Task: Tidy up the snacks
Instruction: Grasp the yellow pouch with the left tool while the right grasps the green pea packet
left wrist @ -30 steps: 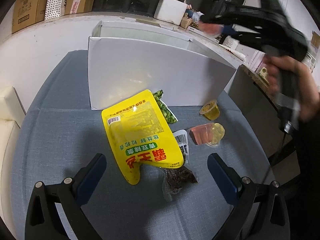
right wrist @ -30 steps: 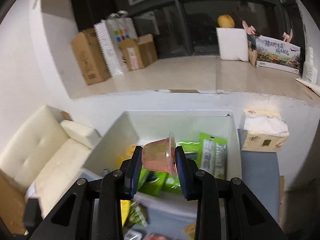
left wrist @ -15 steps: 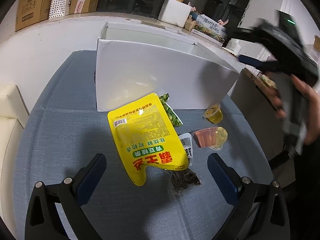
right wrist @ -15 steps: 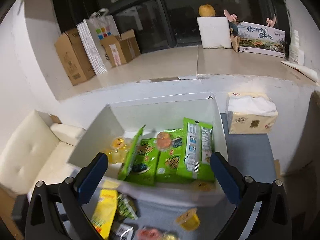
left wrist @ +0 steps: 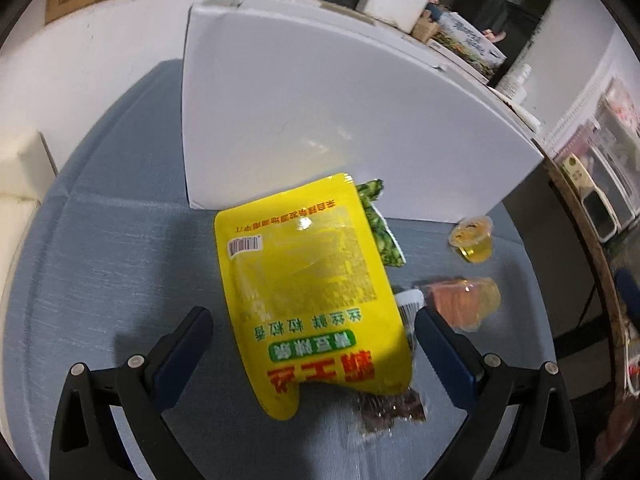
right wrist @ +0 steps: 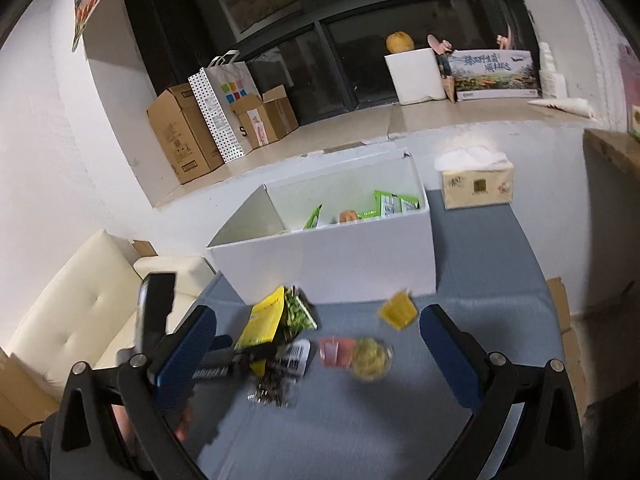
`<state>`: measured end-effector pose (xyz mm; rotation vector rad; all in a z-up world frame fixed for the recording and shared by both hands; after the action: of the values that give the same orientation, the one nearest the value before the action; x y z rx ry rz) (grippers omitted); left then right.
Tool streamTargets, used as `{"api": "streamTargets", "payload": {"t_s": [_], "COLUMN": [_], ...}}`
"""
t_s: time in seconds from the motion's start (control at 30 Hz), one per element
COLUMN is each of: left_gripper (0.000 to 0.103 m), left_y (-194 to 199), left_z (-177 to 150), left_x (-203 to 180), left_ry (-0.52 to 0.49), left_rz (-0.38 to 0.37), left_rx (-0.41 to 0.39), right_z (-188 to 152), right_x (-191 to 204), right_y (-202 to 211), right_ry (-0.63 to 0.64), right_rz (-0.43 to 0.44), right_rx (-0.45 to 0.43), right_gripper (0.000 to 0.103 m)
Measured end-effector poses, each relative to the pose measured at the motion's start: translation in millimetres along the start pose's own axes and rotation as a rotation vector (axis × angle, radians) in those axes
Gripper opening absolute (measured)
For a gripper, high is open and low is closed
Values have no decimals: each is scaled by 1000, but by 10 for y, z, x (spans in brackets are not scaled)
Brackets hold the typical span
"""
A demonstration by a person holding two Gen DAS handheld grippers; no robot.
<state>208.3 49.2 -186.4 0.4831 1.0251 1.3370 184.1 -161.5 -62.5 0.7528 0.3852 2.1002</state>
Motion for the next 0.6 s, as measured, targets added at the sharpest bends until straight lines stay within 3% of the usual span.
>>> {"api": "streamTargets", "payload": {"t_s": [0.1, 0.13, 0.23, 0.27, 0.47, 0.6], "left_gripper": [96, 85, 76, 64, 61, 61], "left_y": [-4, -10, 9, 22, 216, 555], "left_z": [7, 8, -11, -18, -101, -172], "left_x": [-19, -36, -72, -73, -50, 4], "left_ry": [-15, -24, -50, -50, -54, -50], "left_rz": [13, 11, -3, -14, -48, -69], "left_rx": [-9, -7, -8, -11, -60, -108], "right_z": [-61, -75, -98, -109, -185, -240], "right_x": [-59, -70, -67, -58, 6, 104], "right_y": [-12, -12, -2, -3, -74, -223], "right_ry": [-16, -23, -26, -25, -7, 38], "right_rz": [-13, -10, -9, -9, -7, 6], "right_rx": [14, 16, 13, 15, 39, 82], "right_gripper": [103, 103, 103, 103, 103, 103]}}
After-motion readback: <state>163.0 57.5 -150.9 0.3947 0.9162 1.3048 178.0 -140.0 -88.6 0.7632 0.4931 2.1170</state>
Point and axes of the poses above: each gripper's, at about its wrist camera, not at the fingertips, and y roughly against the way its jaws point, x to its left, z to its top, the point moved 8 cm from there along -y, roughly the way its jaws point
